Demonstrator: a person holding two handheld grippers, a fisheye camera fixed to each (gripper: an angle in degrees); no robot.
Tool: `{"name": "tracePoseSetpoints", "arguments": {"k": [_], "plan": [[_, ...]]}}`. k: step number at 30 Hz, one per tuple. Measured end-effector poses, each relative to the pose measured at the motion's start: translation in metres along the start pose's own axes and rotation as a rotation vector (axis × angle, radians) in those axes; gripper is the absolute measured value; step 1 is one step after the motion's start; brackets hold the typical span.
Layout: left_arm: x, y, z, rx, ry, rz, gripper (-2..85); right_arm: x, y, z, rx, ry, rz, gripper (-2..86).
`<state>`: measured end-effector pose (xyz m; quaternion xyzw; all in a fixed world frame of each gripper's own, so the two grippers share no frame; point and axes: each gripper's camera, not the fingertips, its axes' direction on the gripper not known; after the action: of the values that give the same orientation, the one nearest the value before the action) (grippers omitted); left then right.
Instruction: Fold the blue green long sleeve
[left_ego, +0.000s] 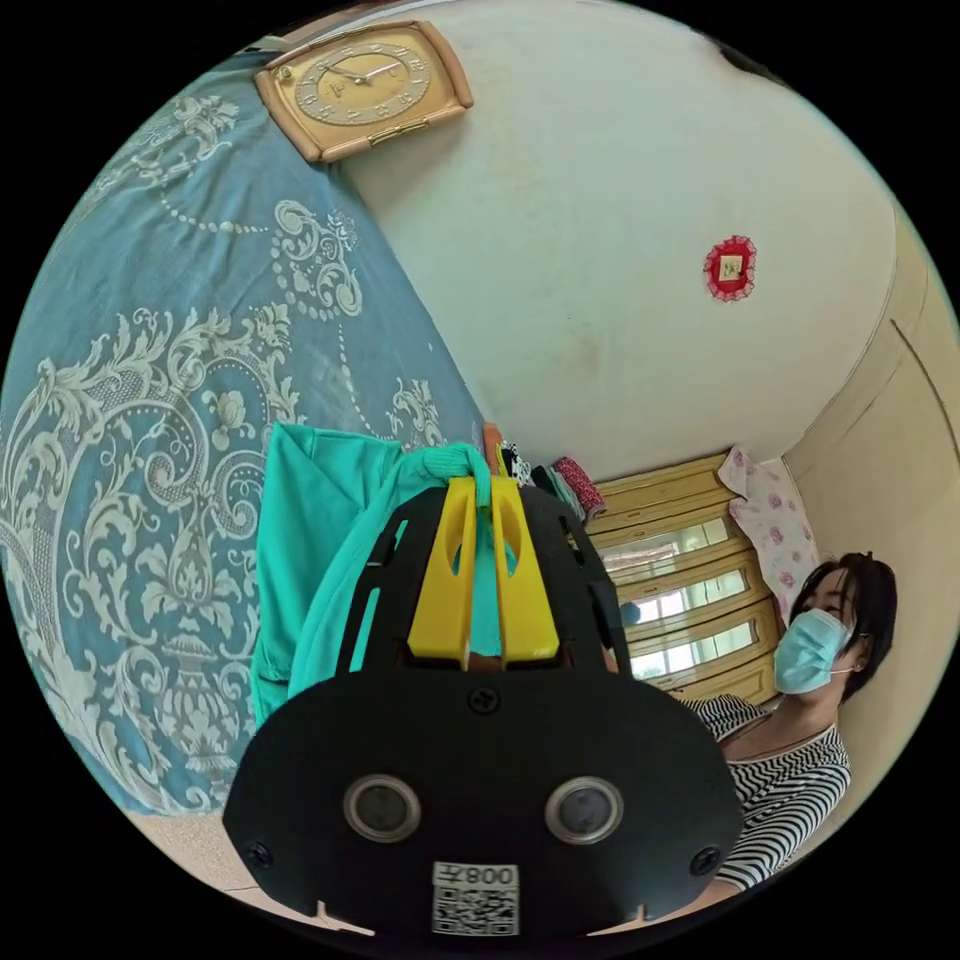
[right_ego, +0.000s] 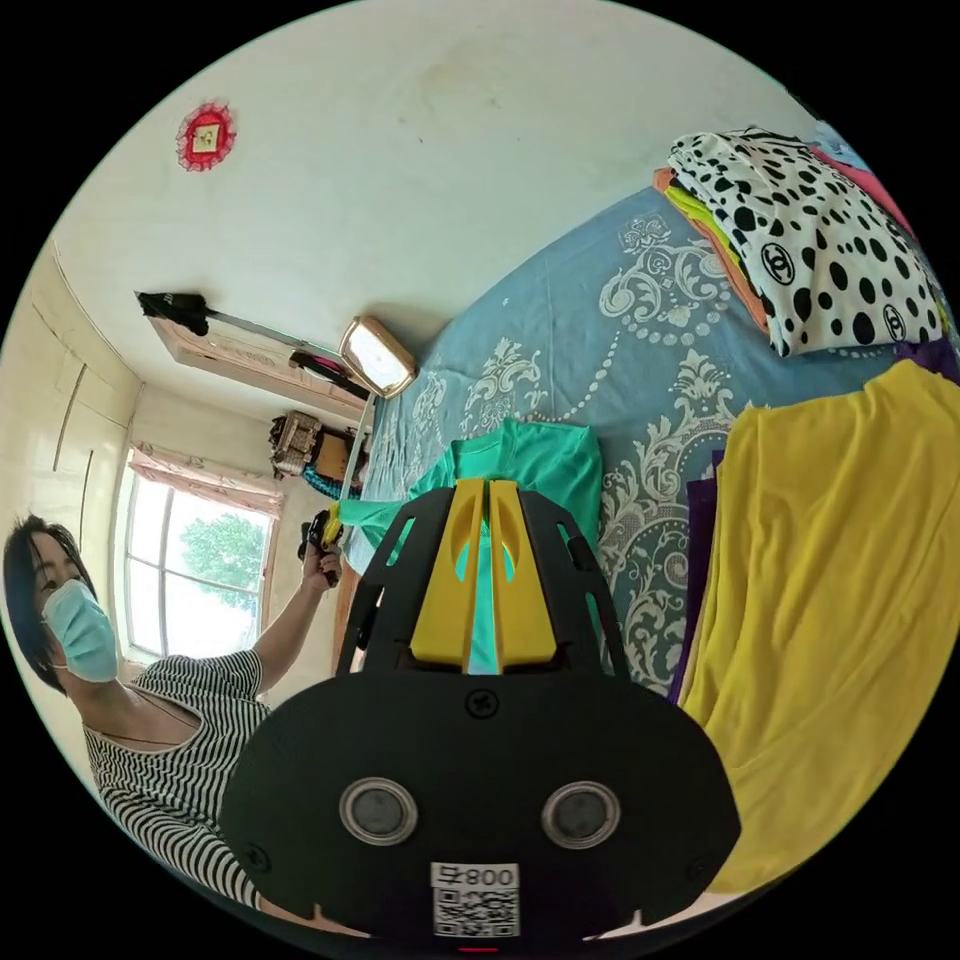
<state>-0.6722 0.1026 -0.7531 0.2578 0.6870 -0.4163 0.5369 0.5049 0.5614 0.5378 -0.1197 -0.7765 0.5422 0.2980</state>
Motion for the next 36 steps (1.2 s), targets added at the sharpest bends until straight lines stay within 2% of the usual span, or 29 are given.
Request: {"name": "tracePoseSetpoints", "arguments": {"k": [10,19,26,27,31,36], "plan": [[-0.105,-0.112,0.086,-0.013,-0.166,-0.178,3.7,0.021,-0.149,0.084,-0.177,0.098,0.114,0.6],[-0.141,-0.173,0.125,-0.013,-0.177,-0.198,4.8,0.009,-0.205,0.092,-0.239,0.094,0.142,0.8],[-0.144,-0.193,0.126,0.128,-0.117,-0.124,6.7,-0.003,-0.221,0.071,-0.182,0.019,0.163,1.3],[-0.142,-0.193,0.130,0.114,-0.117,-0.109,6.8,-0.008,-0.222,0.063,-0.137,0.022,0.164,1.6],[-0.122,-0.189,0.190,-0.135,-0.171,0.013,7.7,-0.036,-0.219,0.046,-0.032,-0.033,0.094,3.4],[-0.116,-0.183,0.252,-0.281,-0.295,0.089,8.9,-0.115,-0.181,0.098,-0.167,0.174,-0.150,6.1]]}}
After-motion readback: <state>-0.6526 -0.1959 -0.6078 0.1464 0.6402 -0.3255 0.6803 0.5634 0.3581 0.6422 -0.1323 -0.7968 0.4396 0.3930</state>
